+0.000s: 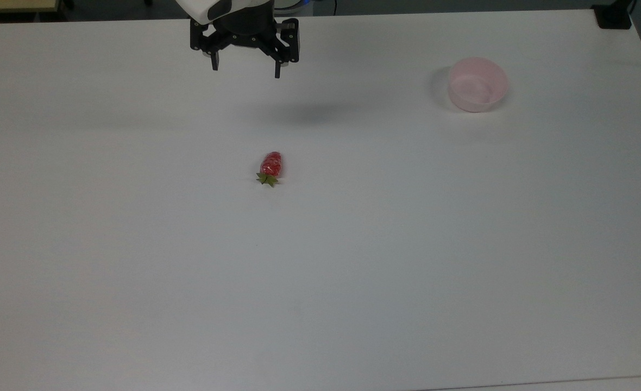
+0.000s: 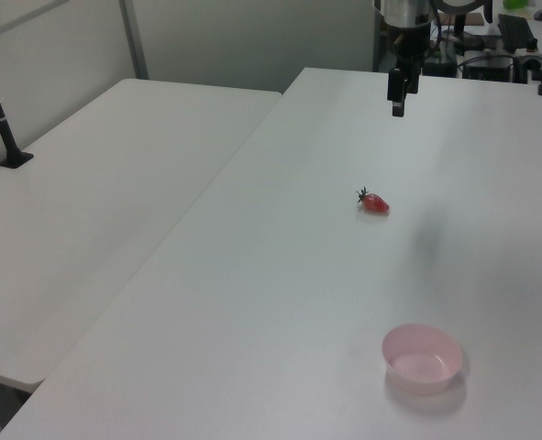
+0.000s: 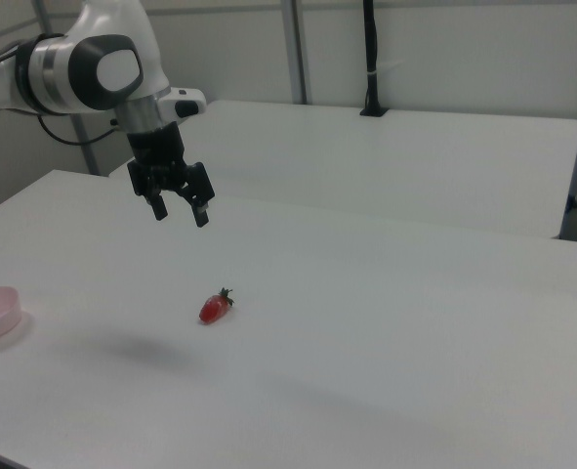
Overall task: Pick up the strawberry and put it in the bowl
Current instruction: 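Move the open gripper down over the red strawberry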
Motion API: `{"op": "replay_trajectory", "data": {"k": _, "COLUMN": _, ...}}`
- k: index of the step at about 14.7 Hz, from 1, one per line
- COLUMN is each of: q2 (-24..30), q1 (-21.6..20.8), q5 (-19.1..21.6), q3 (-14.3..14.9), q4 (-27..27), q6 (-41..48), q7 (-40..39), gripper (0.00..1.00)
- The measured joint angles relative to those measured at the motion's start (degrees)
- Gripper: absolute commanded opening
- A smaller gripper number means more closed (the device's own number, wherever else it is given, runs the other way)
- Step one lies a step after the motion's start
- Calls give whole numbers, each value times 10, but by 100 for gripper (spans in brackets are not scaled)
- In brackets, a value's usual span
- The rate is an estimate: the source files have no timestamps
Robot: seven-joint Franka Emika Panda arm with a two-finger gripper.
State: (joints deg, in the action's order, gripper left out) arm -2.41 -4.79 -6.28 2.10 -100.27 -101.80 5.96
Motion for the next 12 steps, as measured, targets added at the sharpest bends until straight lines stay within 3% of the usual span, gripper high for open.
{"op": "replay_trajectory", "data": {"k": 5, "q2": 0, "q1": 0, "q5": 31, "q3": 13, "q4": 4, "q6": 1, "q7": -14, "gripper": 100}}
{"op": "replay_trajectory", "data": {"k": 12, "q2": -4, "q1": -1, "q5": 33, "q3": 14, "q4": 4, "q6": 0, "q7": -16, "gripper": 100}}
